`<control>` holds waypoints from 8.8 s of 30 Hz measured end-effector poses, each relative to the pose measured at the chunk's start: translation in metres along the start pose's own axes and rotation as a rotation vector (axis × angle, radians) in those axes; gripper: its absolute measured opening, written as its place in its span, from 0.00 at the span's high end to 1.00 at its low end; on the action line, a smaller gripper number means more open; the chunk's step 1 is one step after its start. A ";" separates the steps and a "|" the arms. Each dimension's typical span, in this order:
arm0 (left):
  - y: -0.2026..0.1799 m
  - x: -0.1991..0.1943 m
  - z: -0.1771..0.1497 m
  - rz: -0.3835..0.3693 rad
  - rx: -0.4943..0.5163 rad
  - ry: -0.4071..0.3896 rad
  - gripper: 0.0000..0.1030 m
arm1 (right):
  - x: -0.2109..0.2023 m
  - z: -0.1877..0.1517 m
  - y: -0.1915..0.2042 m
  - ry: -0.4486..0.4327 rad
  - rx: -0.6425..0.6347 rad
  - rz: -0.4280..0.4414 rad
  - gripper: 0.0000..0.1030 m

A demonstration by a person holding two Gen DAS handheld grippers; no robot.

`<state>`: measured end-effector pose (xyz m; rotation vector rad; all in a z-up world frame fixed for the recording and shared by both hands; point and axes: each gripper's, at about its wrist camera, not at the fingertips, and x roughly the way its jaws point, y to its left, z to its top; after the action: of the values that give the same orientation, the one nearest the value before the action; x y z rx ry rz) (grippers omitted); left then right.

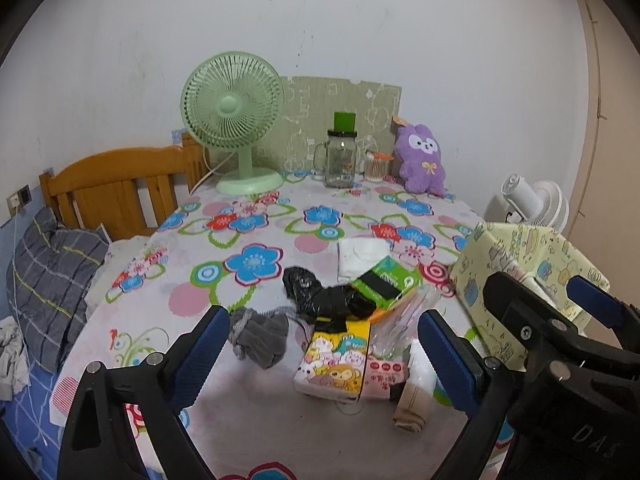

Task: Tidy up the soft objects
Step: 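Grasp the white folded cloth with the right tool while the left tool grasps the cartoon tissue pack, then carry the white cloth with the right tool while the left tool carries the tissue pack toward the yellow box, then open the right tool over the yellow box while the left tool releases the tissue pack inside, then withdraw both tools from the box back over the table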

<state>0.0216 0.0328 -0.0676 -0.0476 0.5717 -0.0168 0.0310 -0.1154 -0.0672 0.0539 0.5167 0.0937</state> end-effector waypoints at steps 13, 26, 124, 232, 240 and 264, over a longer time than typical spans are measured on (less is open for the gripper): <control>0.004 0.022 -0.027 -0.013 0.008 0.075 0.12 | 0.028 -0.027 0.012 0.091 0.000 0.010 0.06; 0.006 0.047 -0.045 -0.014 0.015 0.142 0.15 | 0.064 -0.045 0.014 0.211 0.025 0.007 0.23; -0.065 -0.008 0.060 -0.112 0.064 -0.012 0.54 | 0.012 0.074 -0.022 0.075 0.024 0.046 0.78; -0.168 0.008 0.050 -0.189 0.235 0.054 0.04 | 0.000 0.060 -0.128 0.070 0.061 -0.157 0.00; -0.153 -0.005 0.051 -0.195 0.216 0.058 0.04 | -0.013 0.063 -0.109 0.066 0.021 -0.152 0.00; -0.095 -0.020 0.025 -0.139 0.154 0.020 0.04 | -0.015 0.034 -0.055 0.081 0.000 -0.041 0.00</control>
<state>0.0185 -0.0610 -0.0308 0.0627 0.5852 -0.1961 0.0390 -0.1727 -0.0342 0.0398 0.5981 0.0558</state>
